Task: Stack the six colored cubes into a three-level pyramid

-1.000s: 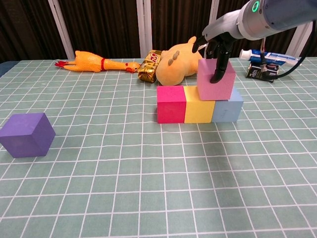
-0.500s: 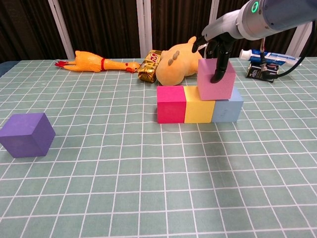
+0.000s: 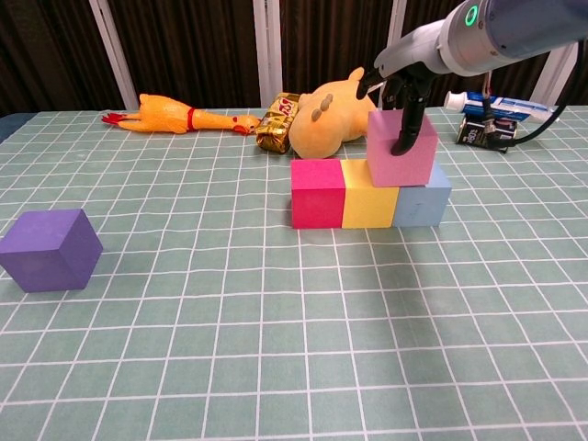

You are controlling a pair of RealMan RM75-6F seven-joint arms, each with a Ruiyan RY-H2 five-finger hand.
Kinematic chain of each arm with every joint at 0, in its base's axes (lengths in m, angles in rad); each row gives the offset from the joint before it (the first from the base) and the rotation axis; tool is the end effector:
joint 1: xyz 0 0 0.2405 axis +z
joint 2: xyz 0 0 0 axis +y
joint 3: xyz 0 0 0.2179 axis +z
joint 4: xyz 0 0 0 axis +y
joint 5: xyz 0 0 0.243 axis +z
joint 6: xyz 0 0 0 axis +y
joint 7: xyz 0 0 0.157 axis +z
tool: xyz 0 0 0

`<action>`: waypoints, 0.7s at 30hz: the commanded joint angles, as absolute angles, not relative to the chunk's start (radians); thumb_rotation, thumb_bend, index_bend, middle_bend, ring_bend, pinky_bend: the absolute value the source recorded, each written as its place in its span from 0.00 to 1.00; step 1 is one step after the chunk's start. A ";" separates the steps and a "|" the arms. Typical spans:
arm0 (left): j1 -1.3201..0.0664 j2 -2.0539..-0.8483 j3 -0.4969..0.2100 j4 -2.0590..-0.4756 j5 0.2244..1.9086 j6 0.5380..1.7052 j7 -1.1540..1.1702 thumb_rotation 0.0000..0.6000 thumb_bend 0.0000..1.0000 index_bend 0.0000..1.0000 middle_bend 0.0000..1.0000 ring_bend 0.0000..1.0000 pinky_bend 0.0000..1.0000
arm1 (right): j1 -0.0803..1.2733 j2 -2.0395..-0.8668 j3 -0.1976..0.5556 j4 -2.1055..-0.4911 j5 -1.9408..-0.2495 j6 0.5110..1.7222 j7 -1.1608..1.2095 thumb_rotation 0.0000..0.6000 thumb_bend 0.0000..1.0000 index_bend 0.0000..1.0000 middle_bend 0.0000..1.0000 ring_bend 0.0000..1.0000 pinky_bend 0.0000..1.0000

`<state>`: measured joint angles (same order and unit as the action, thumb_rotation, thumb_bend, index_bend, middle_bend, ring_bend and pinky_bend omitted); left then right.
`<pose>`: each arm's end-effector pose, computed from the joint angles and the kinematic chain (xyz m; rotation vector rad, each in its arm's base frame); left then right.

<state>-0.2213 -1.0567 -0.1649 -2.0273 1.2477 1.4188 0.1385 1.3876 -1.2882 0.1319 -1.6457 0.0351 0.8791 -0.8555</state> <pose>-0.1935 0.2363 0.1083 -1.2569 -1.1068 -1.0785 -0.0311 -0.3986 -0.0072 1.8414 -0.9785 0.4662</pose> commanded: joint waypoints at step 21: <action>-0.224 -1.061 -0.167 -2.028 1.239 1.418 0.148 1.00 0.10 0.00 0.03 0.00 0.03 | 1.390 -1.309 0.119 -1.623 0.028 0.883 -0.857 1.00 0.27 0.00 0.40 0.19 0.00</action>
